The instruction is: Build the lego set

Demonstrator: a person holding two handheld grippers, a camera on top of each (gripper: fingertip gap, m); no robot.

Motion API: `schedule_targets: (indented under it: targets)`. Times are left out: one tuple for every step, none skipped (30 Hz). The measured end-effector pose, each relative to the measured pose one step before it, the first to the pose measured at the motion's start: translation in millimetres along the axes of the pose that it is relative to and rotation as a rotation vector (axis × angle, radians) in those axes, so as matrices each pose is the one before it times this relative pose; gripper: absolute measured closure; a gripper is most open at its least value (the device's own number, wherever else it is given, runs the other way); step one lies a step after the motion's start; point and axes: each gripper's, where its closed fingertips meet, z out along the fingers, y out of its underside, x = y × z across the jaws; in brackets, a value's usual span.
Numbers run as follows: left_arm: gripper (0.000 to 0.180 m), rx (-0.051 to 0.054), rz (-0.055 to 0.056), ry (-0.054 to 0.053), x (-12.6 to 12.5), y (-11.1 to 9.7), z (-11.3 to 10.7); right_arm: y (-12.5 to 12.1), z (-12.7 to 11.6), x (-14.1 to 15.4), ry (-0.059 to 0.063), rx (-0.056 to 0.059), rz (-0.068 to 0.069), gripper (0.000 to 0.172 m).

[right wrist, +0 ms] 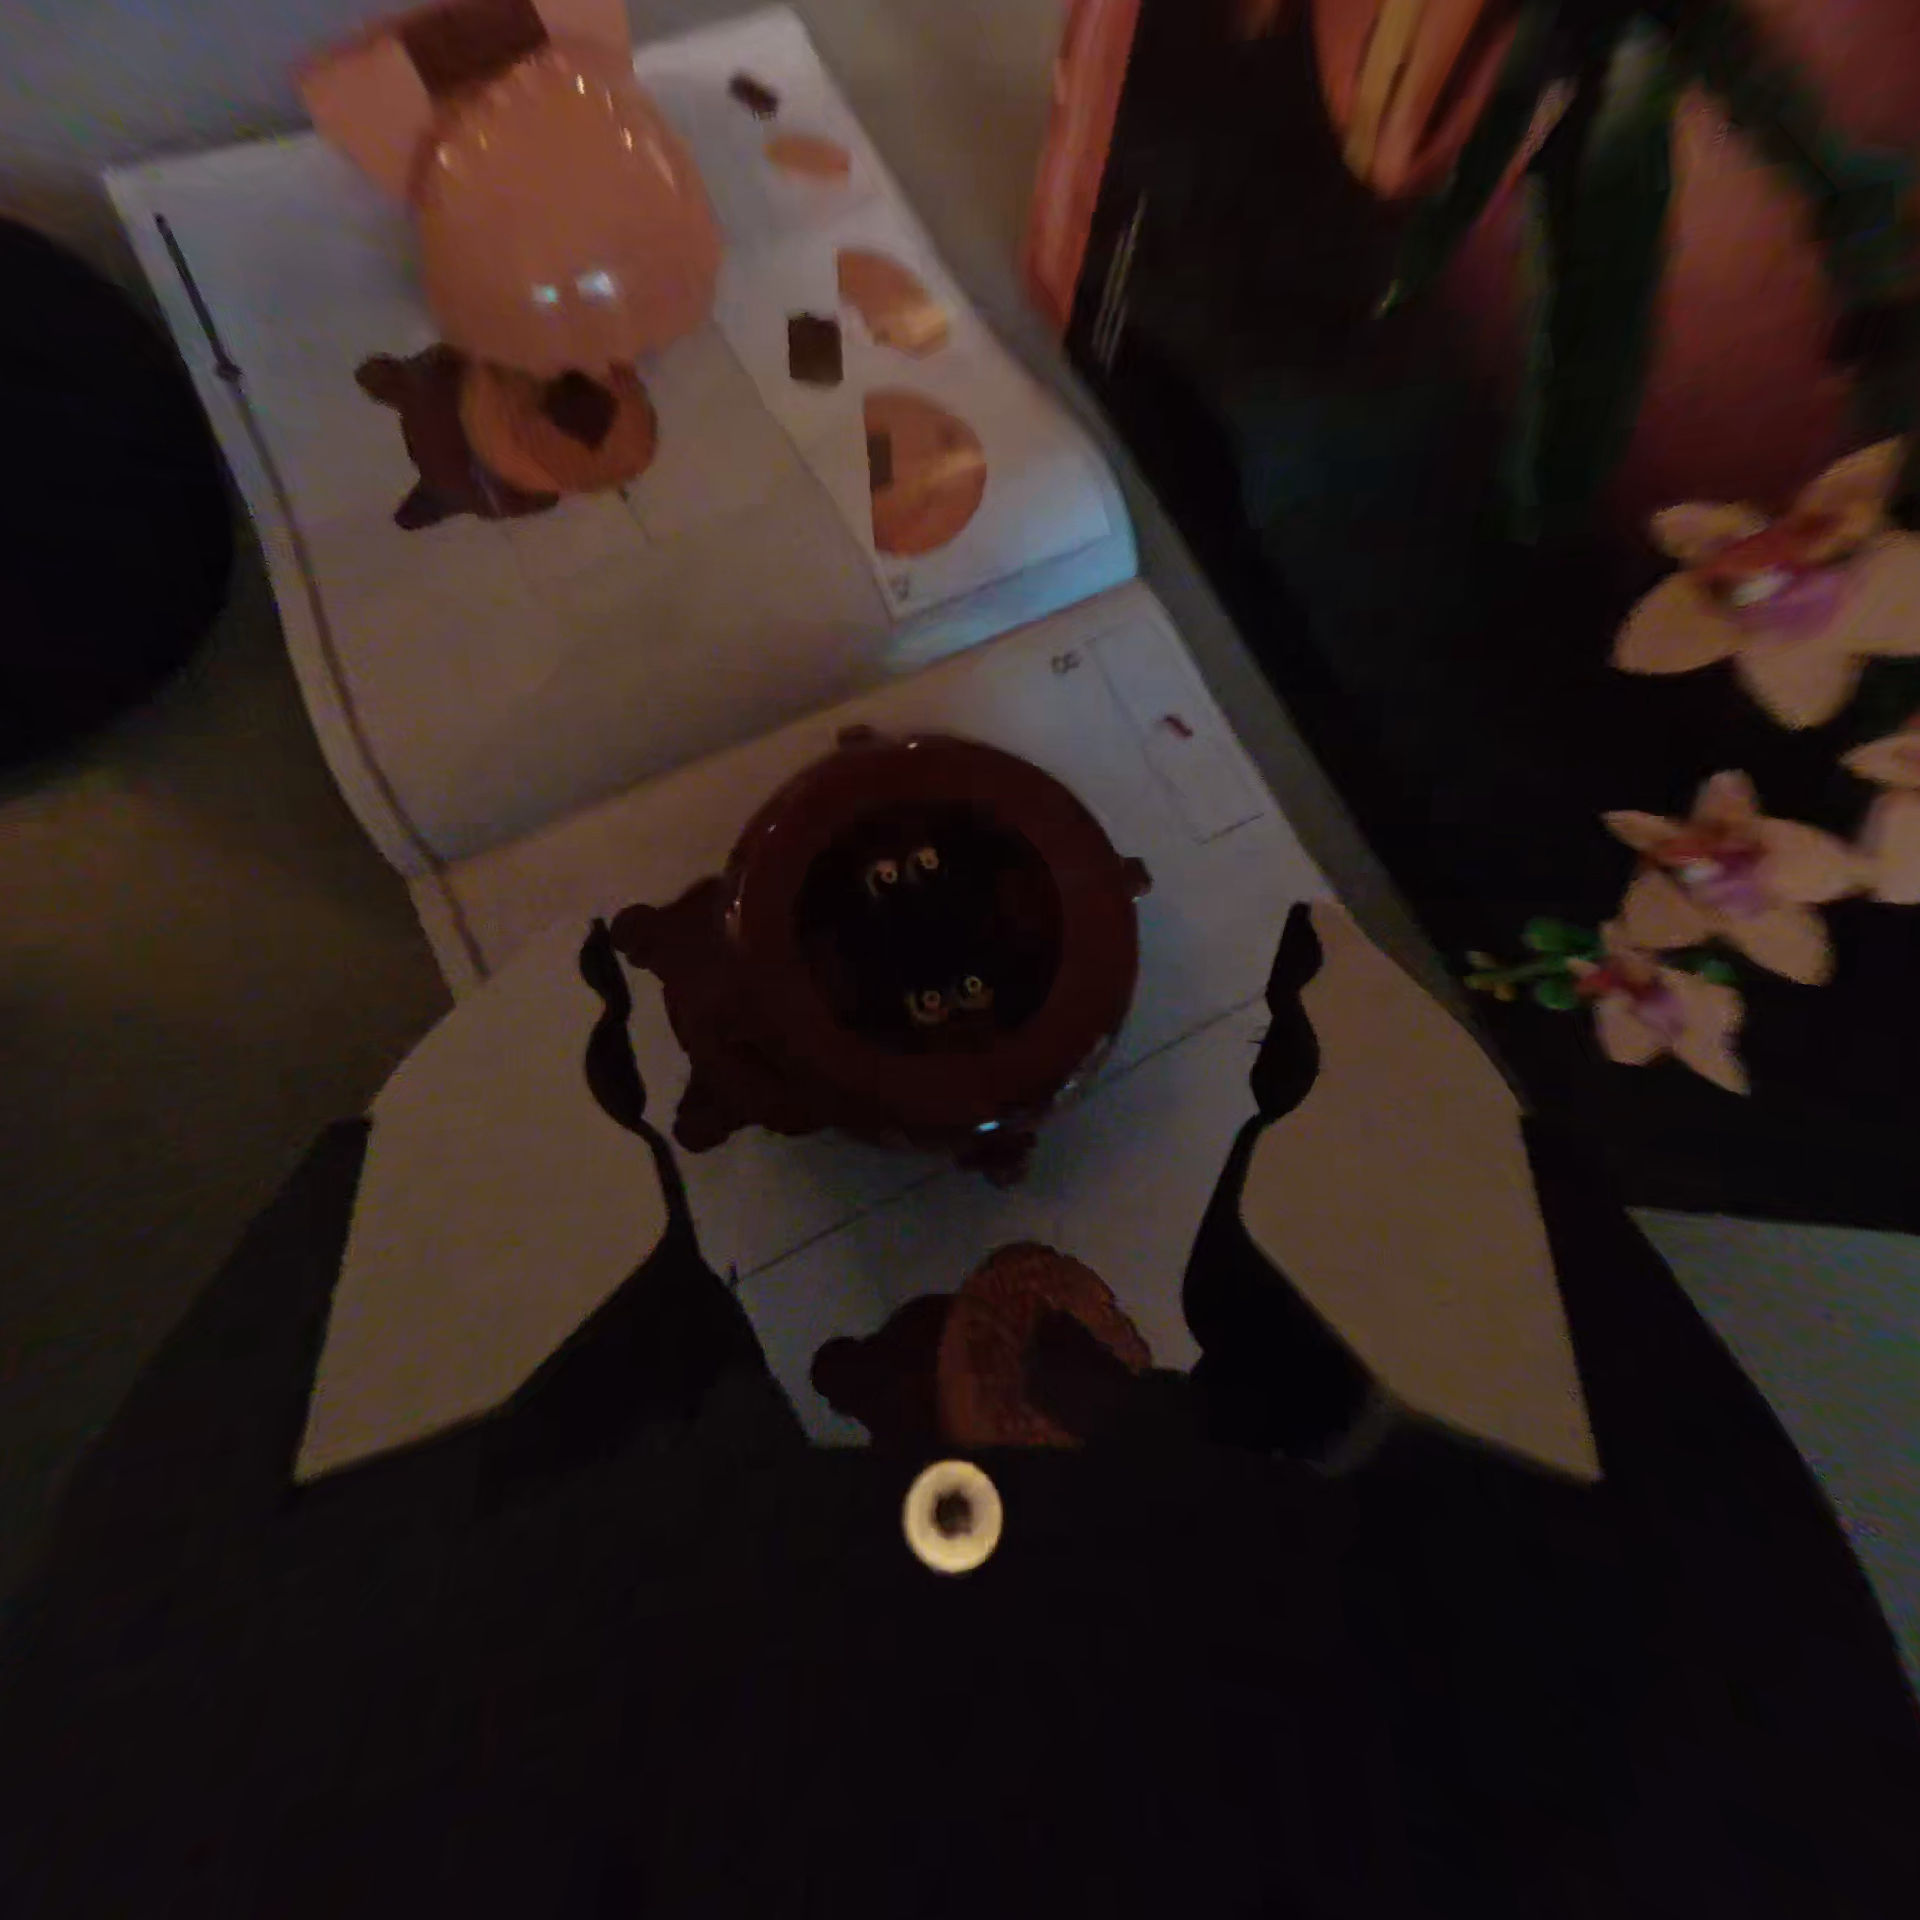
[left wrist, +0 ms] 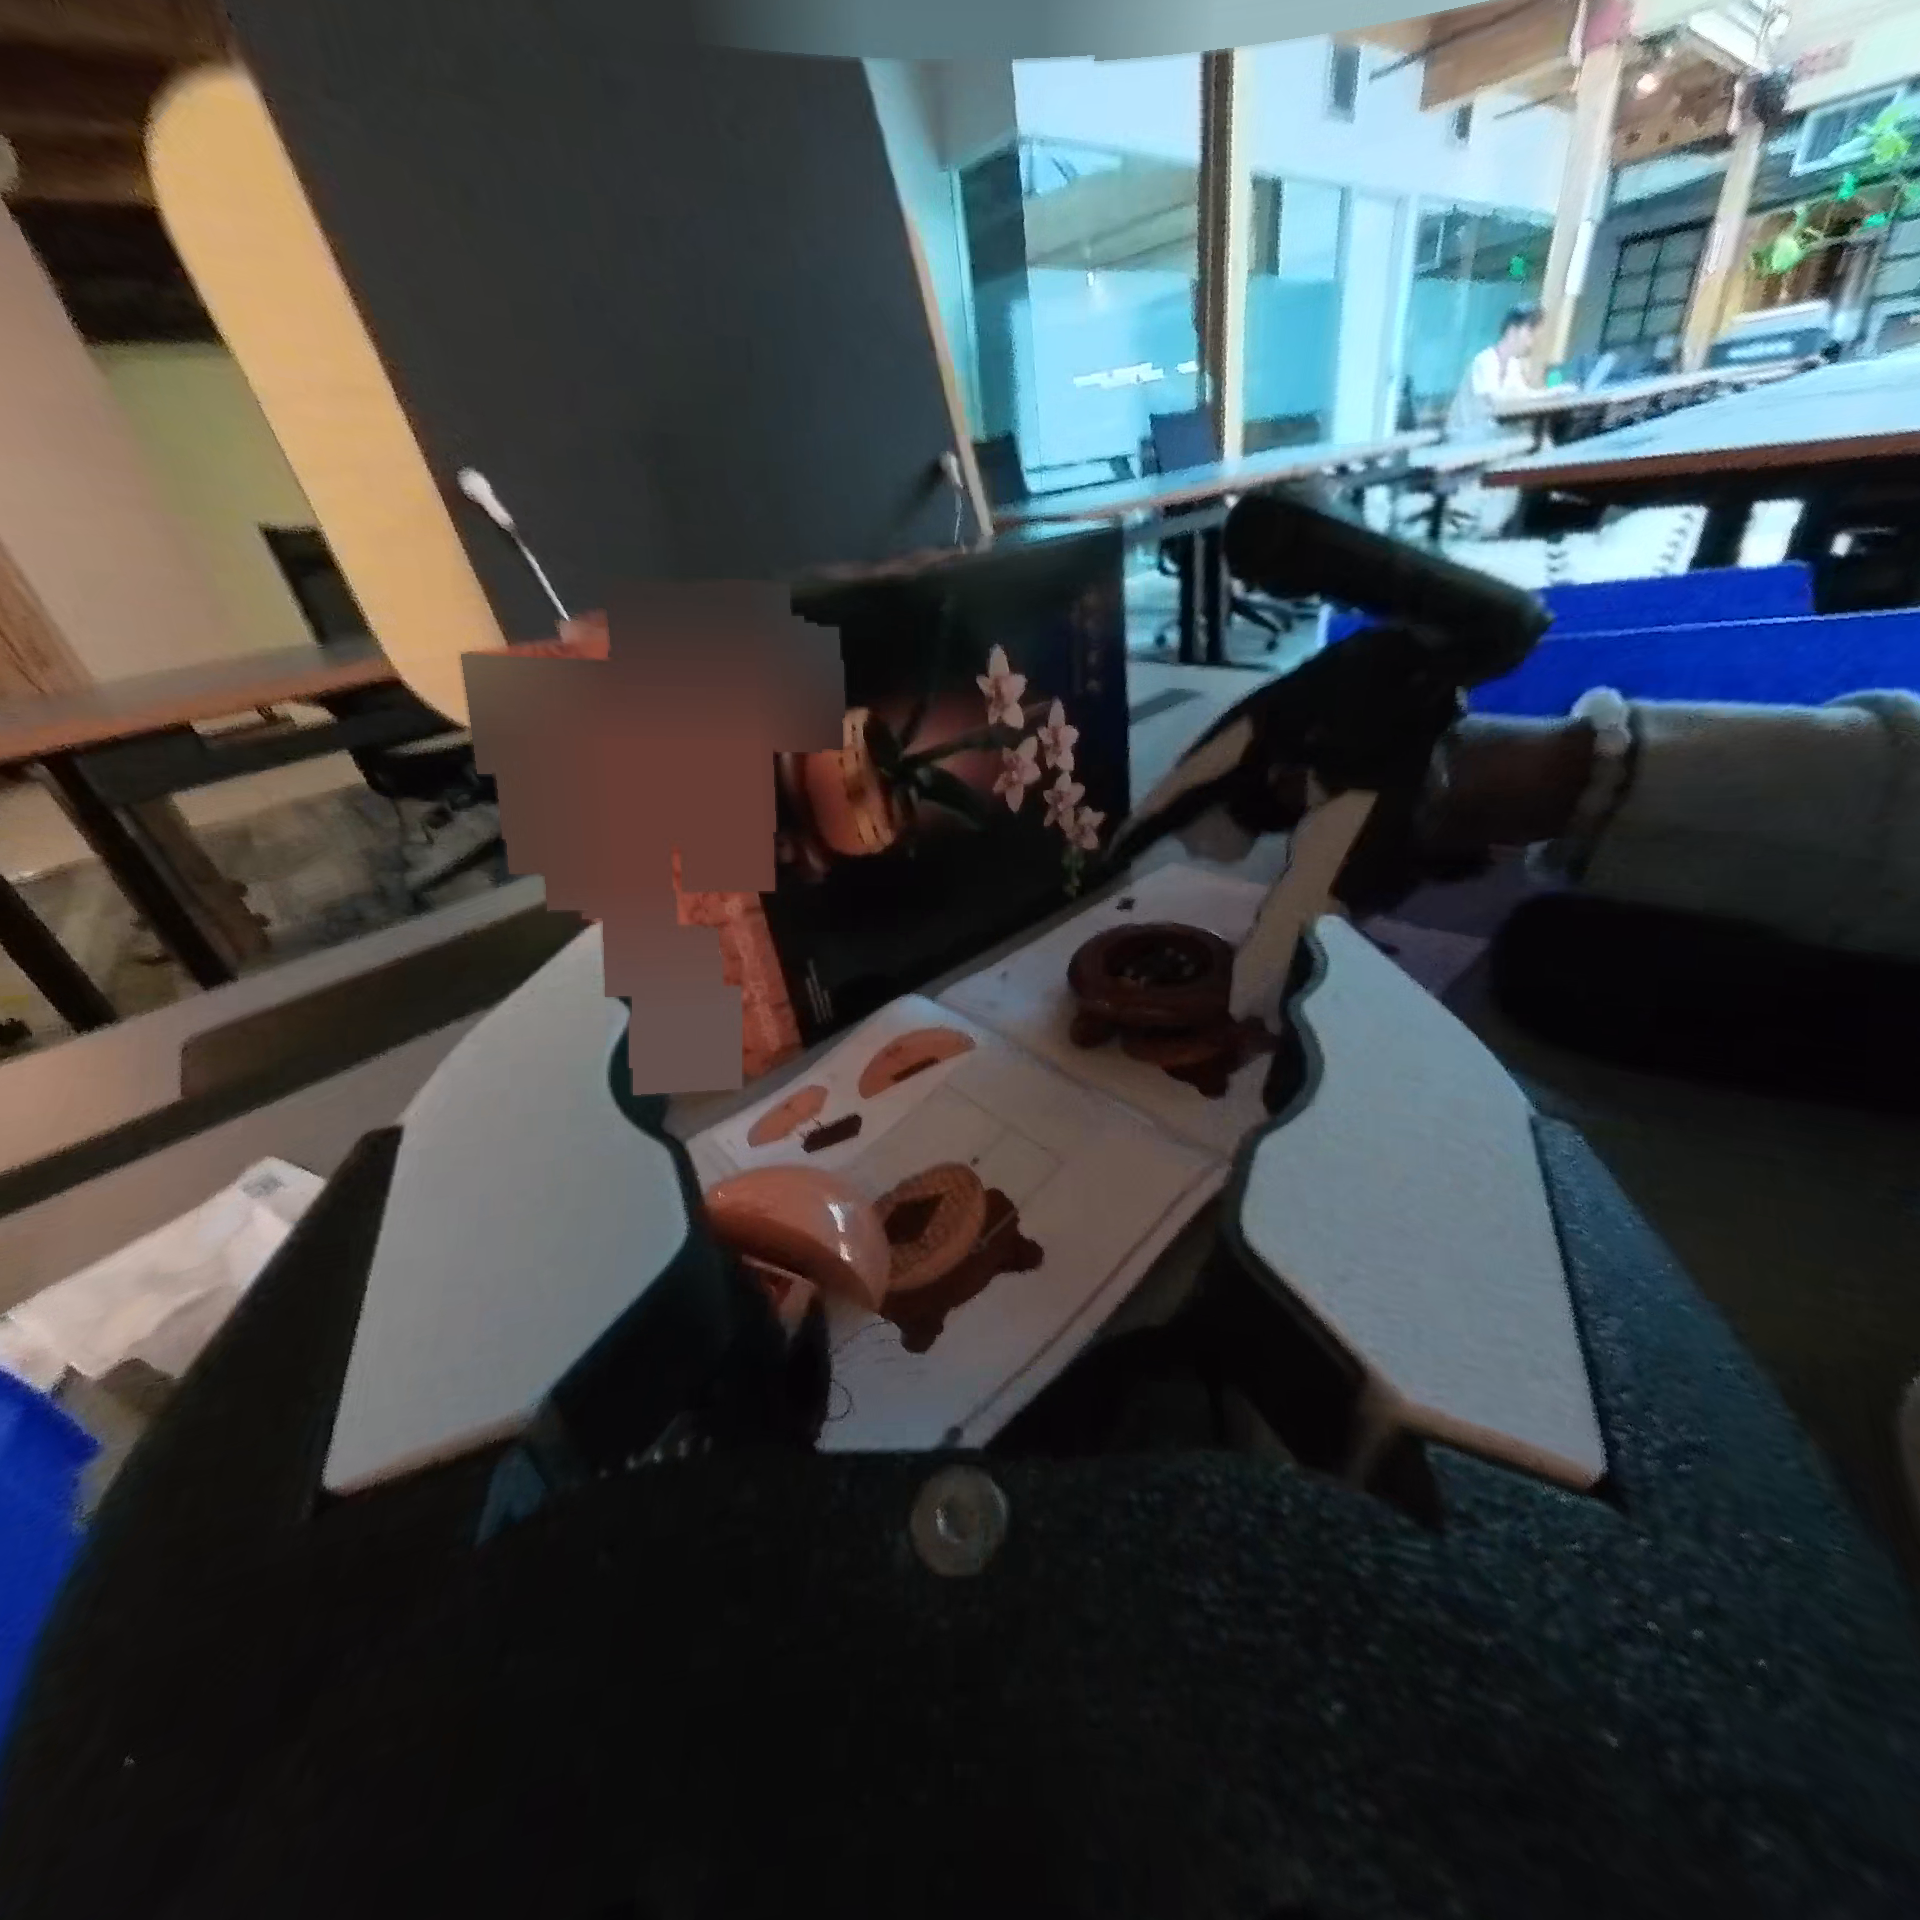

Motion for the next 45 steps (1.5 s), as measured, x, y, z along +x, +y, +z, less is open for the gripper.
schedule_targets:
  targets:
    - [0.068,0.0167,0.0140,-0.0351,-4.54,-3.19,-1.52,3.32,6.69,-3.26,-0.0389,-0.0326,0.0195,0.056]
    - [0.069,0.0088,0.0102,-0.0303,-5.13,-1.75,-1.39,3.64,5.84,-1.89,-0.0208,-0.0340,0.0121,0.057]
    - [0.070,0.0067,0.0055,-0.0163,-3.99,-0.79,-1.25,5.45,5.19,1.21,0.0052,-0.0426,-0.0022,0.060]
    - [0.071,0.0035,-0.0037,-0.0081,-3.28,0.47,-0.73,5.37,4.15,1.32,0.0066,-0.0381,-0.0139,0.070]
    - [0.071,-0.0004,-0.0096,-0.0066,-3.29,1.31,-0.48,-2.08,0.50,-2.71,-0.0271,0.0150,0.0124,0.078]
    - [0.071,0.0023,-0.0072,-0.0008,-1.99,1.12,-0.32,1.08,-0.74,1.28,-0.0036,0.0007,0.0147,0.080]
    - [0.072,0.0038,0.0003,0.0061,-0.44,0.51,-0.46,2.11,-2.18,2.37,0.0027,-0.0004,0.0026,0.080]
    - [0.073,0.0053,0.0073,0.0048,-0.12,-0.14,-0.52,2.49,-4.09,3.43,0.0102,0.0026,0.0041,0.080]
    - [0.074,0.0046,0.0113,0.0014,-0.39,-0.31,-0.40,1.11,-7.04,3.91,0.0143,0.0168,0.0150,0.080]
    - [0.075,0.0005,0.0112,-0.0016,-0.82,0.27,-0.29,0.01,-9.73,3.09,0.0064,0.0286,0.0232,0.080]
    - [0.076,-0.0041,0.0075,-0.0001,-0.82,0.91,-0.06,0.02,-11.76,2.23,0.0019,0.0250,0.0304,0.080]
    - [0.076,-0.0048,0.0031,0.0015,-0.68,1.18,-0.07,-0.25,-13.30,2.16,0.0087,0.0230,0.0267,0.080]
    - [0.076,-0.0024,-0.0007,0.0016,-0.47,1.09,0.17,0.13,-13.88,1.11,0.0140,0.0200,0.0133,0.080]
    - [0.076,0.0007,-0.0053,0.0019,-0.18,0.68,0.18,1.34,-13.33,-0.58,0.0144,0.0108,0.0044,0.080]
    - [0.078,0.0041,-0.0110,0.0070,0.82,0.44,0.38,2.18,-11.58,-2.77,0.0123,0.0043,-0.0030,0.080]
    - [0.079,0.0017,-0.0158,0.0153,2.31,0.97,0.66,2.02,-9.31,-6.91,-0.0015,0.0072,-0.0184,0.079]
    - [0.080,-0.0077,-0.0194,0.0133,2.02,2.23,1.16,1.51,-5.94,-11.29,-0.0159,0.0115,-0.0238,0.079]
    - [0.080,-0.0152,-0.0196,0.0106,1.75,2.73,1.50,1.63,-2.09,-14.48,-0.0267,0.0098,-0.0179,0.079]
    - [0.078,-0.0150,-0.0140,0.0124,2.33,2.25,1.47,1.34,1.81,-17.68,-0.0421,0.0114,-0.0193,0.079]
    - [0.078,-0.0129,-0.0065,0.0174,3.58,1.50,1.03,1.28,5.74,-18.75,-0.0449,0.0132,-0.0200,0.079]
    - [0.078,-0.0116,-0.0025,0.0186,4.05,1.04,0.87,1.67,8.75,-16.35,-0.0305,0.0066,-0.0181,0.079]
    - [0.077,-0.0151,-0.0042,0.0177,4.23,1.35,0.59,2.20,10.39,-14.41,-0.0249,-0.0006,-0.0233,0.079]
    - [0.075,-0.0179,-0.0061,0.0170,4.52,1.67,0.15,2.35,11.10,-11.83,-0.0198,-0.0081,-0.0217,0.079]
    - [0.074,-0.0136,-0.0037,0.0133,4.65,1.23,-0.23,2.32,10.67,-8.74,-0.0155,-0.0149,-0.0124,0.079]
    - [0.074,-0.0057,0.0003,0.0050,4.08,0.58,-0.96,1.51,9.13,-7.92,-0.0260,-0.0152,-0.0065,0.079]
    - [0.074,0.0022,0.0020,0.0011,4.02,-0.18,-1.26,0.99,7.00,-5.44,-0.0215,-0.0146,-0.0140,0.079]
    - [0.074,0.0014,0.0003,0.0036,4.77,0.30,-1.54,0.15,4.63,-1.03,0.0017,-0.0121,-0.0243,0.079]
    - [0.074,-0.0089,-0.0024,0.0044,4.58,1.95,-1.47,-0.01,2.85,0.78,0.0070,-0.0148,-0.0233,0.079]
    - [0.073,-0.0169,-0.0038,0.0033,4.04,3.53,-1.23,-0.23,2.20,-0.75,-0.0096,-0.0117,-0.0192,0.079]
    - [0.073,-0.0175,-0.0029,-0.0004,3.33,4.01,-0.86,-0.43,1.83,-0.67,-0.0117,-0.0055,-0.0102,0.079]
    - [0.073,-0.0147,-0.0022,-0.0029,2.71,3.76,-0.48,-0.82,1.51,-0.22,-0.0091,0.0017,-0.0054,0.079]
    - [0.073,-0.0139,-0.0035,-0.0027,2.39,3.56,-0.01,0.10,0.89,-1.60,-0.0170,-0.0034,-0.0034,0.079]
    - [0.073,-0.0204,-0.0016,0.0046,2.97,3.93,0.27,-0.47,0.14,-1.13,-0.0121,0.0000,0.0019,0.078]
    - [0.072,-0.0222,0.0024,0.0036,2.39,3.60,0.50,-3.01,-1.16,0.67,0.0036,0.0195,0.0099,0.067]
    - [0.070,-0.0163,0.0068,-0.0005,1.30,2.36,0.52,-4.34,-2.42,0.96,0.0060,0.0327,0.0125,0.055]
    - [0.069,-0.0071,0.0082,-0.0027,0.66,0.65,0.43,-5.42,-4.03,1.14,0.0070,0.0439,0.0120,0.050]
    - [0.069,0.0044,0.0047,-0.0057,-0.04,-1.29,0.40,-6.94,-5.50,2.89,0.0180,0.0567,0.0103,0.043]
    - [0.068,0.0190,-0.0016,-0.0151,-1.51,-3.53,0.65,-8.90,-7.29,5.83,0.0345,0.0724,0.0100,0.035]
    - [0.069,0.0297,-0.0056,-0.0194,-2.15,-4.82,0.69,-12.02,-9.43,7.76,0.0441,0.0955,0.0082,0.026]
    - [0.071,0.0368,-0.0088,-0.0201,-2.33,-5.43,0.85,-14.67,-11.84,8.13,0.0405,0.1138,0.0090,0.026]
    - [0.073,0.0402,-0.0084,-0.0154,-1.39,-5.76,0.80,-18.00,-13.40,7.33,0.0298,0.1345,0.0139,0.027]
    - [0.080,0.0429,-0.0009,-0.0102,-0.61,-6.13,0.41,-20.00,-14.07,8.48,0.0338,0.1402,0.0222,0.026]
    - [0.090,0.0453,0.0078,-0.0174,-1.47,-6.82,0.50,-18.39,-13.59,8.93,0.0320,0.1184,0.0302,0.027]
    - [0.101,0.0369,0.0196,-0.0318,-3.53,-5.77,0.62,-13.27,-12.86,9.21,0.0292,0.0717,0.0292,0.031]
    - [0.119,0.0195,0.0345,-0.0363,-4.47,-3.96,0.94,-10.00,-12.58,7.32,0.0172,0.0437,0.0107,0.042]
